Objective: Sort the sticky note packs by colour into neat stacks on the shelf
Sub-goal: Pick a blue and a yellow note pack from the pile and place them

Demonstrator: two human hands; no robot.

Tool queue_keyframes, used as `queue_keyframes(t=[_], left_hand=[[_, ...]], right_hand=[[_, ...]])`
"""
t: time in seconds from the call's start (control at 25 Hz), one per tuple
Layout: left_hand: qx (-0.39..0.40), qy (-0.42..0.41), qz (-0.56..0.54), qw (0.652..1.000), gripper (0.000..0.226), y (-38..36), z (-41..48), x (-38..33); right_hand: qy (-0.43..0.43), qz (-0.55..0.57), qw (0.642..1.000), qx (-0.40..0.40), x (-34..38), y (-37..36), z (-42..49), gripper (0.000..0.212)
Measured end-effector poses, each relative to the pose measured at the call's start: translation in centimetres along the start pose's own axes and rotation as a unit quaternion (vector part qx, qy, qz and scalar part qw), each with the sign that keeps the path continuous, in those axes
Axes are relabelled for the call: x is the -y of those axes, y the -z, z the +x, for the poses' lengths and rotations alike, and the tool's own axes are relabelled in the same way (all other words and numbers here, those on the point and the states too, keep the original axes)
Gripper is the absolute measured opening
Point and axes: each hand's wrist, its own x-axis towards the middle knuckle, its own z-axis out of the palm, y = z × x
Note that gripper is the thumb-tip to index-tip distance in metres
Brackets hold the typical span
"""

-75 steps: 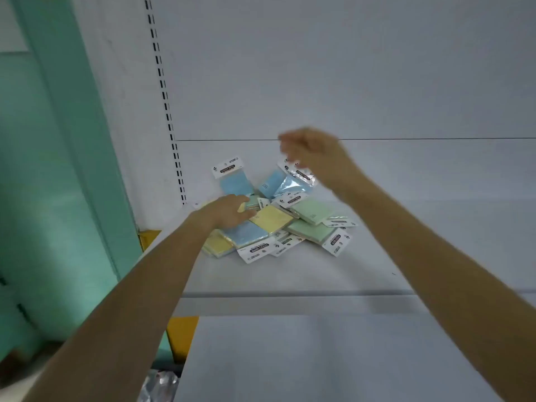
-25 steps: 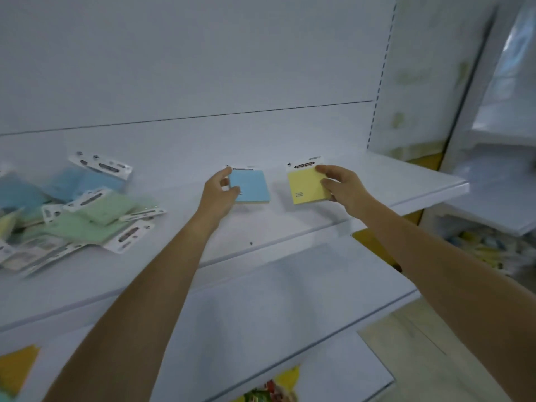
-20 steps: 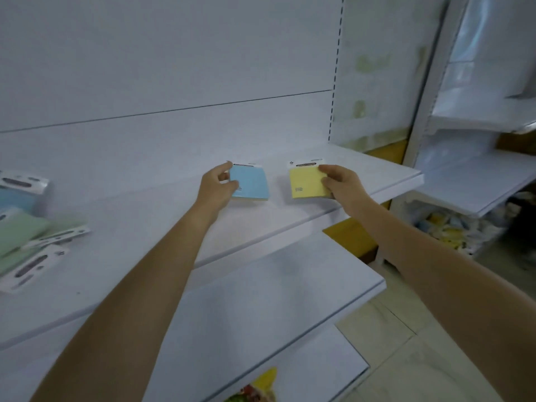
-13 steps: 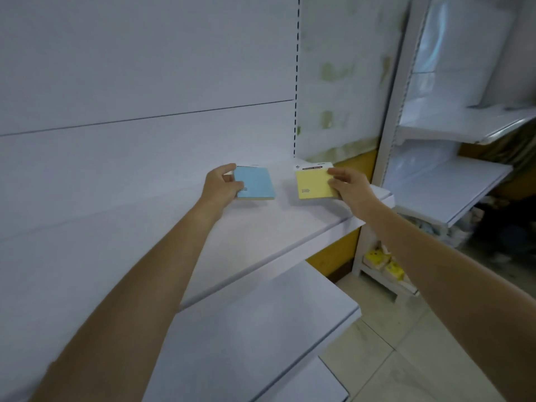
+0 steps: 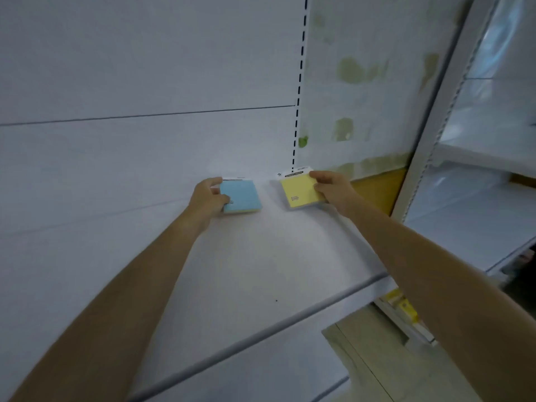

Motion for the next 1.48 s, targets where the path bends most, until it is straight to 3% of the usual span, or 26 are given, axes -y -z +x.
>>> queue_keyframes(t=[0.12, 0.4, 0.48, 0.64, 0.96, 1.08, 1.24, 1.48], left_hand=[[-0.026, 0.005, 0.081, 0.996, 0.053, -1.0, -0.1, 0.7], [-0.065, -0.005, 0.284, 0.956, 0.046, -1.4, -2.0, 0.6], [-0.062, -0.026, 0.303, 0.951, 0.044, -1.8, -2.8, 0.8], [-0.037, -0.041, 0.336, 0.940, 0.049, -2.0, -3.7, 1.1], [-0.035, -0.042, 0.375, 0.926, 0.054, -2.2, -3.3, 1.9], [-0.039, -0.046, 0.376, 0.924, 0.059, -1.1, -3.9, 1.7], [-0.085, -0.079, 0.461, 0.880, 0.056, 3.5, -5.6, 1.3], [-0.138, -0.048, 0.565, 0.812, 0.054, 15.4, -12.2, 2.4]], right_hand=[[0.010, -0.067, 0.998, 0.019, -0.7, -0.6, 2.8, 0.042], [0.095, -0.241, 0.966, -0.019, -2.7, -2.2, 3.3, 0.032], [0.092, -0.269, 0.958, 0.024, -2.9, -2.2, 3.3, 0.041], [0.114, -0.405, 0.901, 0.102, -3.1, -2.4, 3.3, 0.070], [0.111, -0.395, 0.906, 0.101, -3.0, -2.5, 3.1, 0.062], [0.195, -0.363, 0.911, 0.032, -2.1, -2.8, 1.9, 0.060], [0.338, -0.370, 0.863, 0.065, 0.8, -5.5, -0.3, 0.053], [0.435, -0.365, 0.806, 0.165, 7.1, -15.8, -6.1, 0.051]])
